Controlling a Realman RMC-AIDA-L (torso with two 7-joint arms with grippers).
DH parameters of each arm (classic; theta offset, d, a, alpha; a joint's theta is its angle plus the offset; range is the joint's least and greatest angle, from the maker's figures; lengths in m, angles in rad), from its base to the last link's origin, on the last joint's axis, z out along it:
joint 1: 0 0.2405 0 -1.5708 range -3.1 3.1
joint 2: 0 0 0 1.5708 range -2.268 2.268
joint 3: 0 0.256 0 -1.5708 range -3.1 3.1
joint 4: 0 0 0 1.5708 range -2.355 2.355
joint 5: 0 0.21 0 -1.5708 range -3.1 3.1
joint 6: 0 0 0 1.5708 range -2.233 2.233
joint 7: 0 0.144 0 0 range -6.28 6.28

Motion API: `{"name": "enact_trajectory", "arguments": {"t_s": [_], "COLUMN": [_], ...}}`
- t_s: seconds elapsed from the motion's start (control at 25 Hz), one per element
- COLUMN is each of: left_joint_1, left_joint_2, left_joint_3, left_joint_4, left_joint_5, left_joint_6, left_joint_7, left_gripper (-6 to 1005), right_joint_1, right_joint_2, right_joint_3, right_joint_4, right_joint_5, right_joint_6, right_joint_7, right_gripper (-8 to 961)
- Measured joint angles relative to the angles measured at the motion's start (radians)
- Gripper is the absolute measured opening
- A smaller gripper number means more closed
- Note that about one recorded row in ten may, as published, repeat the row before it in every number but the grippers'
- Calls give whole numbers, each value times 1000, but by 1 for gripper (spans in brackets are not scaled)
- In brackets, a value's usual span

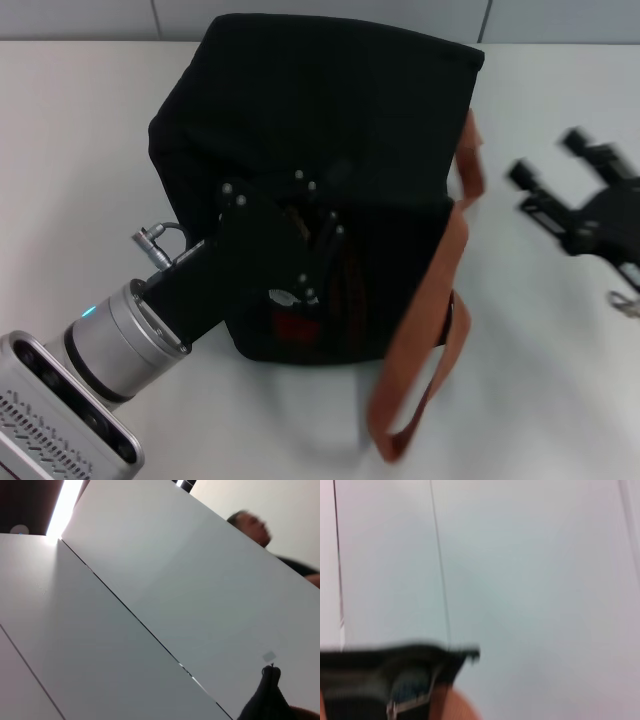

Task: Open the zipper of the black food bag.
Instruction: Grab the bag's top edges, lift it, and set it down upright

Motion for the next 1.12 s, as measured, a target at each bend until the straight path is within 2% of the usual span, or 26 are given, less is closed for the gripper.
{"name": "enact_trajectory", "arguments": {"t_s": [0.12,0.28,0.32,0.36,0.4,0.44,0.48,0.52,0.56,0.72,1.0,1.12], "left_joint_1": [-4,-8,-9,-10,-11,-11,-12,-12,-12,-14,-21,-22], "left_joint_2": [0,0,0,0,0,0,0,0,0,0,0,0], "left_joint_3": [3,3,4,4,4,4,4,4,4,4,4,-1], "left_joint_4": [-3,-7,-9,-14,-16,-18,-21,-24,-26,-28,-31,-39], "left_joint_5": [0,0,0,0,0,0,0,0,0,2,2,16], "left_joint_6": [-5,-8,-9,-13,-14,-16,-18,-19,-20,-22,-37,-45], "left_joint_7": [0,1,1,1,2,2,2,2,2,2,3,3], "left_gripper": [86,86,86,86,86,86,86,86,86,86,86,86], "right_joint_1": [-41,-50,-47,-47,-42,-42,-39,-31,-31,-4,18,20], "right_joint_2": [1,2,2,2,3,3,3,3,3,5,5,5], "right_joint_3": [67,61,53,53,51,51,53,59,59,75,77,77], "right_joint_4": [41,58,82,82,129,129,158,224,224,321,352,365], "right_joint_5": [0,-7,-22,-22,-33,-33,-33,-30,-30,-31,-32,-32], "right_joint_6": [-131,-182,-189,-189,-174,-174,-161,-116,-116,-36,-31,-28], "right_joint_7": [-147,-266,-388,-388,-566,-566,-651,-862,-862,-1147,-1225,-1340], "right_gripper": [787,780,779,777,776,774,773,771,769,763,752,748]}}
